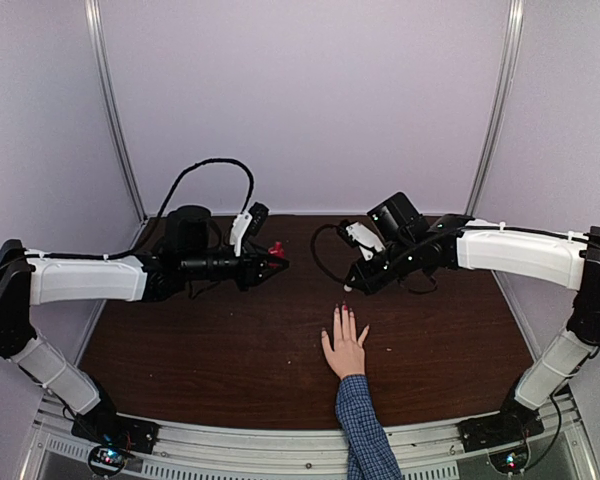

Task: Paint the nails
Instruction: Paint the hand on the nail.

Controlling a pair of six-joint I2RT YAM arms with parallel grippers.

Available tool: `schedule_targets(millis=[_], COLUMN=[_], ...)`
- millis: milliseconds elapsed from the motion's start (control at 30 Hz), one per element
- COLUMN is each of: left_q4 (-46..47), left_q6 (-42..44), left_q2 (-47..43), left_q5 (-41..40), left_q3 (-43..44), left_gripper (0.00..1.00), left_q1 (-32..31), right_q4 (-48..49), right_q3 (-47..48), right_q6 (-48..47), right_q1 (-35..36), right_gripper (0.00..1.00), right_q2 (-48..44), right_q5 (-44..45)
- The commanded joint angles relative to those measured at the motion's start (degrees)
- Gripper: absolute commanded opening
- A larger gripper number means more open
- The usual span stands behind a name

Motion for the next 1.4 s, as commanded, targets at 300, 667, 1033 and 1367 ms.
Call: schedule_targets(millis=[300, 667, 1033, 1367], left_q4=[4.8, 4.9, 5.8, 5.6], left_q6=[-0.2, 0.1, -0.2, 0.3], left_q2=[0.1, 0.0, 0.4, 0.4], left_q5=[0.5, 0.4, 0.6, 0.8], left_q3=[-2.1, -2.6, -2.9, -2.8], left_gripper=[0.0, 0.0, 0.0, 0.0], left_q1=[0.3, 0.4, 0.3, 0.4], right_q4=[-1.9, -1.5, -1.0, -2.9], right_q3=[1.4, 2.3, 3.7, 4.1], right_q6=[-0.4, -0.1, 1.1, -0.8], right_q1=[0.3, 0.4, 0.4, 0.4], right_gripper=[0.0, 0.0, 0.0, 0.0], right_q2=[2.3, 3.8, 4.2, 4.3], right_q5=[1.5, 1.9, 2.0, 2.5])
